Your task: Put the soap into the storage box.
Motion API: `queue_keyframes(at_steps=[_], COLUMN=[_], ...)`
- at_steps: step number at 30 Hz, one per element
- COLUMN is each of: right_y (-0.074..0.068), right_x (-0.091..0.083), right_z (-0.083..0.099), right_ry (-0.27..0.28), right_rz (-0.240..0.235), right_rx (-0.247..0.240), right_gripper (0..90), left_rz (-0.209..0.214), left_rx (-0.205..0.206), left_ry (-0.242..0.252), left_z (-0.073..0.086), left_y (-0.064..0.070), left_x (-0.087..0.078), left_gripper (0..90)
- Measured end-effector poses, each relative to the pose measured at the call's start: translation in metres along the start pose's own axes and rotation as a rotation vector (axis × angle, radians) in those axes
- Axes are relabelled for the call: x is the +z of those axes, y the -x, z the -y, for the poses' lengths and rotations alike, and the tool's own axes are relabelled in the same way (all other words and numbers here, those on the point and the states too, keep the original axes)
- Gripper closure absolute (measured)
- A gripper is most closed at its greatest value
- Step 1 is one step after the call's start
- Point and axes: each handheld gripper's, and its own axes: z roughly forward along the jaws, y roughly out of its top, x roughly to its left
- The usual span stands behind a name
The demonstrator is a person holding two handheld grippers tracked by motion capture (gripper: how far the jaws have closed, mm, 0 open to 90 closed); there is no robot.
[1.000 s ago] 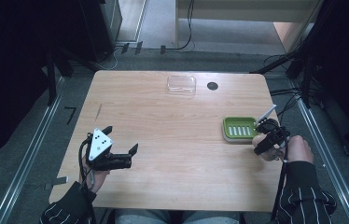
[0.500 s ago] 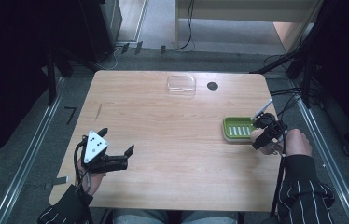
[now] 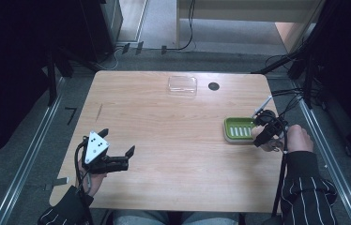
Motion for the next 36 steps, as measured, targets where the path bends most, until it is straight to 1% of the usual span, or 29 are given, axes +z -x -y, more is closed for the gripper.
queue_keyframes(at_steps=[3, 7, 13, 14, 15, 20, 22, 23, 26, 28, 34, 36], right_y=[0.001, 0.001, 0.0, 0.0, -0.001, 0.002, 0.003, 0.004, 0.006, 0.007, 0.008, 0.008], right_x=[-0.001, -0.001, 0.0, 0.0, 0.0, -0.001, -0.001, 0.0, 0.001, 0.002, 0.004, 0.003], right_z=[-0.003, -0.006, -0.014, -0.014, -0.015, -0.02, -0.021, -0.023, -0.025, -0.025, -0.03, -0.032], right_ry=[0.002, 0.003, 0.007, 0.007, 0.01, 0.005, 0.01, 0.016, 0.011, 0.012, 0.01, 0.012], right_rz=[0.004, 0.004, 0.005, 0.005, 0.004, 0.004, 0.003, 0.0, 0.003, -0.001, -0.004, -0.008], right_rx=[-0.017, -0.025, -0.073, -0.073, -0.089, -0.104, -0.105, -0.118, -0.113, -0.12, -0.152, -0.153], right_gripper=[33.5, 33.6, 33.6, 33.6, 33.6, 33.6, 33.6, 33.6, 33.6, 33.6, 33.6, 33.6], left_rz=[0.0, 0.001, -0.015, -0.015, -0.016, -0.019, -0.026, -0.026, -0.02, -0.017, -0.023, -0.026], left_rx=[0.0, 0.002, -0.006, -0.006, -0.004, -0.003, -0.01, -0.011, -0.006, -0.001, -0.008, -0.011], left_ry=[-0.001, -0.006, -0.004, -0.004, -0.006, -0.012, -0.011, -0.012, -0.016, -0.017, -0.018, -0.016], left_z=[0.001, 0.001, 0.003, 0.003, 0.003, 0.005, 0.006, 0.006, 0.006, 0.006, 0.007, 0.007], left_y=[-0.001, -0.001, -0.003, -0.003, -0.002, -0.004, -0.006, -0.006, -0.005, -0.004, -0.006, -0.007], left_x=[-0.001, -0.002, -0.006, -0.006, -0.006, -0.008, -0.009, -0.008, -0.008, -0.008, -0.008, -0.009], left_gripper=[0.0, 0.0, 0.0, 0.0, 0.0, 0.0, 0.0, 0.0, 0.0, 0.0, 0.0, 0.0])
